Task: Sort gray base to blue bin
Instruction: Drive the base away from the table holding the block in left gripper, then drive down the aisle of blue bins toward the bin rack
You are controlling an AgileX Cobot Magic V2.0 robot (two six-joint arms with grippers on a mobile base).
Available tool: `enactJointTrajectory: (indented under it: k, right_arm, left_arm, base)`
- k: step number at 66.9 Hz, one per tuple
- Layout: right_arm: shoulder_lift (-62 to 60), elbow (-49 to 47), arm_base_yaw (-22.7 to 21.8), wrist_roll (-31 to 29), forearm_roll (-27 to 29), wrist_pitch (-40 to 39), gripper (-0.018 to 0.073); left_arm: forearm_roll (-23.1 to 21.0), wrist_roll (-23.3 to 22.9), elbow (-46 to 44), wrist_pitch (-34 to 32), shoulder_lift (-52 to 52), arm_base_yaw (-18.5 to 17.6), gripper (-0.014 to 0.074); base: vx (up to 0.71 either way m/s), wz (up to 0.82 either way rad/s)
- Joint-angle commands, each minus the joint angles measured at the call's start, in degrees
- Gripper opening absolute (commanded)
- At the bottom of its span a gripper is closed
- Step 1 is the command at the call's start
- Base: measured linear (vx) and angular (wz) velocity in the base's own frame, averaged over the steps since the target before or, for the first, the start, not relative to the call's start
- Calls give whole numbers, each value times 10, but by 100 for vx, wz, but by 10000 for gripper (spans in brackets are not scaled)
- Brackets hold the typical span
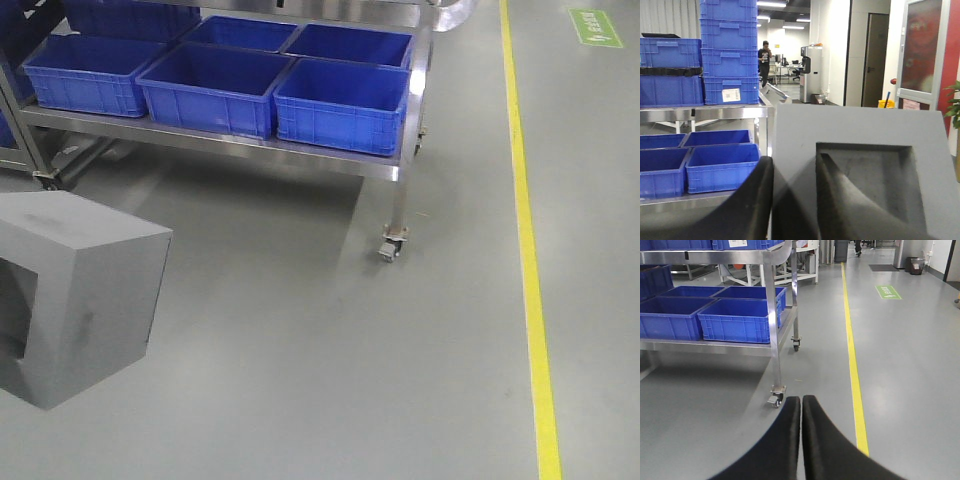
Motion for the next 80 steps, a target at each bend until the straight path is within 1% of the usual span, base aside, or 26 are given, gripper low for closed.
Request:
enactJointTrajectory:
  k: [1, 16, 55, 80]
  right_arm:
    - [10, 1, -4, -7, -4, -43, -5]
    - [10, 1, -4, -7, -4, -43, -5]
    - [10, 1, -4, -7, -4, -43, -5]
    - [10, 1, -4, -7, -4, -43, -5]
  left_arm:
    - [-3, -4, -19, -62, 1, -2, 2]
    - [-3, -4, -19, -62, 1, -2, 2]
    - [-3, -4, -19, -62, 1, -2, 2]
    - [-3, -4, -19, -62, 1, -2, 2]
  base:
    - [33, 9]
    - [34, 31]
    - [34, 59]
    - [37, 45]
